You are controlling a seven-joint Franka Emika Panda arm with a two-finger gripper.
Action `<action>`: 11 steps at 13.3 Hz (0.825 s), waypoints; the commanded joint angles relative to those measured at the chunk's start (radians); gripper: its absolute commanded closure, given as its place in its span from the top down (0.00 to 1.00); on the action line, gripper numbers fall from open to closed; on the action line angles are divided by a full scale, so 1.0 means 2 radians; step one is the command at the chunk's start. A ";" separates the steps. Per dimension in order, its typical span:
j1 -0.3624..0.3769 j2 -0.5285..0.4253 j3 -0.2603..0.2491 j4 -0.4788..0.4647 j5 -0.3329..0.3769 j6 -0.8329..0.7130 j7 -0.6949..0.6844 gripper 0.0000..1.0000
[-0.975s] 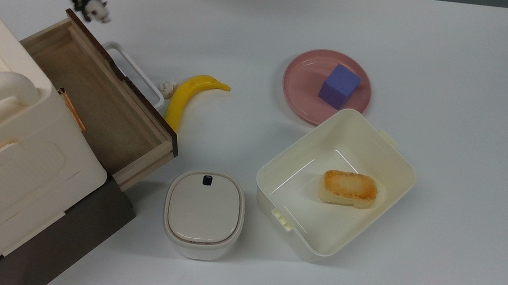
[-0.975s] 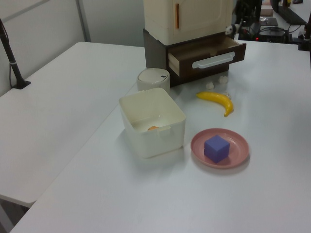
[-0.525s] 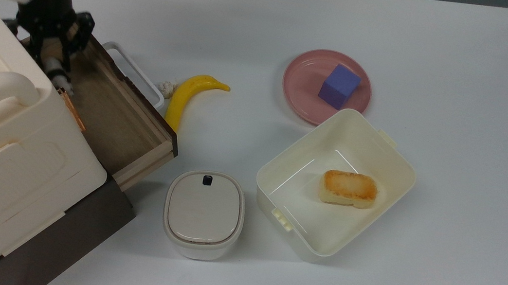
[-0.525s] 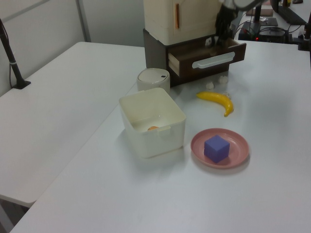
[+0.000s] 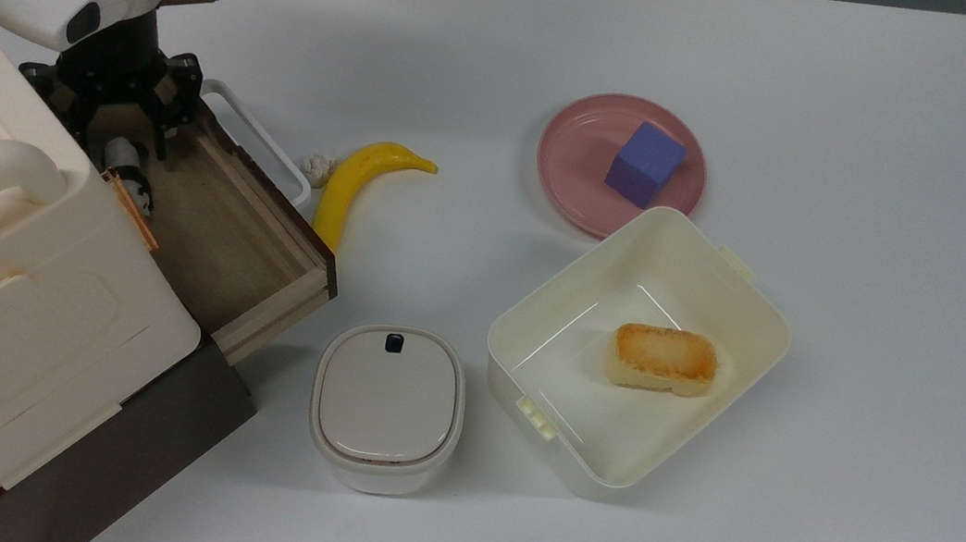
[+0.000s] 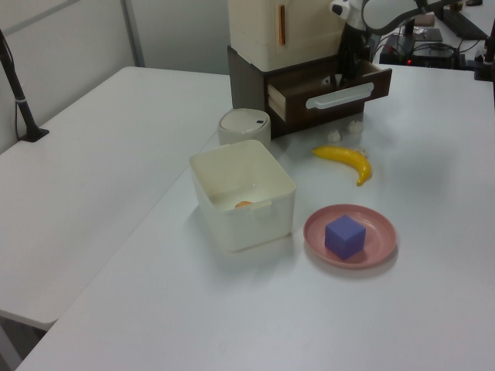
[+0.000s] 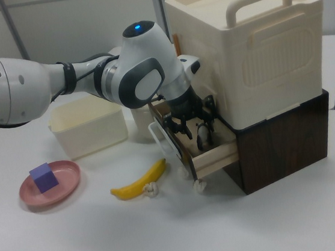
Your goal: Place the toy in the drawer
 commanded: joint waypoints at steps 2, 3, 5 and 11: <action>0.022 -0.057 -0.002 0.006 -0.005 -0.049 0.067 1.00; 0.025 -0.072 -0.002 0.006 -0.004 -0.082 0.073 1.00; 0.038 -0.105 -0.002 0.006 -0.002 -0.151 0.076 1.00; 0.107 -0.121 -0.002 0.004 -0.001 -0.322 0.383 1.00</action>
